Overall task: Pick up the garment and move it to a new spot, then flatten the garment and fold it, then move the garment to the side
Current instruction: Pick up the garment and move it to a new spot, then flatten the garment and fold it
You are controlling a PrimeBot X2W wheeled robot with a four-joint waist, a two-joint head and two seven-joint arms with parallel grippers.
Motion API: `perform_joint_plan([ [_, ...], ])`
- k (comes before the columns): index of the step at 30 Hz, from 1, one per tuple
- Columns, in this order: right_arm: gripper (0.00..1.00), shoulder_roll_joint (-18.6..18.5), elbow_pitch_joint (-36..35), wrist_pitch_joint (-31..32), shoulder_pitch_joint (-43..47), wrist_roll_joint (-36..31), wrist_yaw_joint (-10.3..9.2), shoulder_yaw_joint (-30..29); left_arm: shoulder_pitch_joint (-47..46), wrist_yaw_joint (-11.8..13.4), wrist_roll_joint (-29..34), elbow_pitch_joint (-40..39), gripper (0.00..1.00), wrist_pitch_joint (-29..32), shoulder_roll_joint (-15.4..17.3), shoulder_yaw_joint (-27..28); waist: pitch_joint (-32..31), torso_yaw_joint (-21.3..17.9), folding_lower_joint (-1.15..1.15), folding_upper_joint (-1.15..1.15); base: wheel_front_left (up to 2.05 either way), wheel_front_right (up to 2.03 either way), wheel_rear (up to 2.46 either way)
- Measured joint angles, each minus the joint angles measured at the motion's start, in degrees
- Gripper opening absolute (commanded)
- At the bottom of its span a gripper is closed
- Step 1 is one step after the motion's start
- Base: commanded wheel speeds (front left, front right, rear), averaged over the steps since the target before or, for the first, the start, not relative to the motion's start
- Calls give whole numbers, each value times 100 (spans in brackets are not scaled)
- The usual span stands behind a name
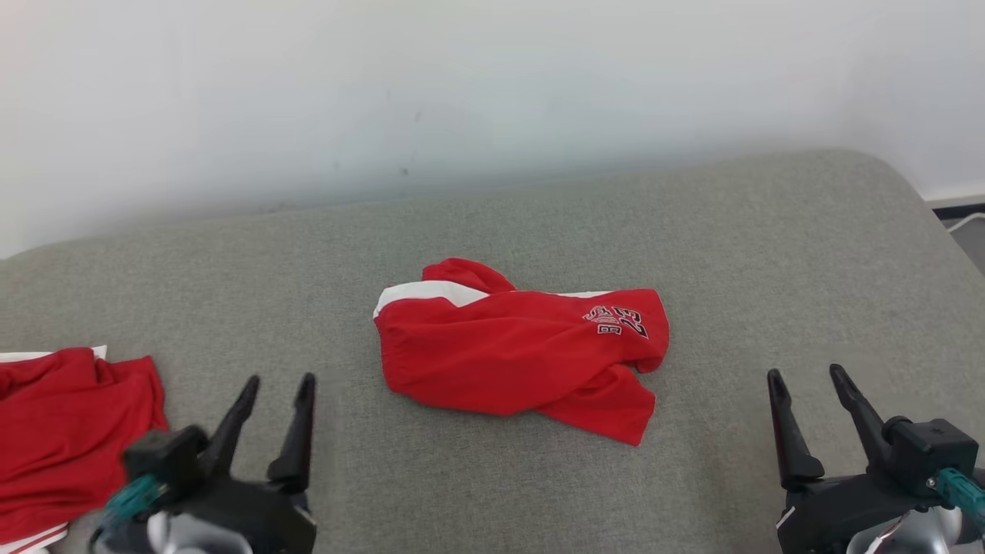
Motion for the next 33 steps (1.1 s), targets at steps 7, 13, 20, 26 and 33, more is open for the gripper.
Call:
perform_joint_plan([
  [7,100,79,2,-51,-2,33,0,-41,722,48,-68,-508,100,-65,29,353,-109,64,0,0,0,0,0],
  [13,100,82,23,-76,21,34,0,-100,924,49,-37,-1020,100,-65,30,576,-106,132,0,1,0,0,0],
  [20,100,96,23,-66,3,34,0,-21,1005,49,-4,-1184,100,-55,32,546,-59,121,-1,0,0,0,0],
  [26,100,101,-69,-29,-57,31,9,120,218,-103,-52,-802,100,623,103,387,92,18,0,1,0,0,0],
  [33,100,87,-254,66,-247,5,41,198,-840,-275,-376,41,100,1747,208,383,363,-269,0,1,0,0,0],
])
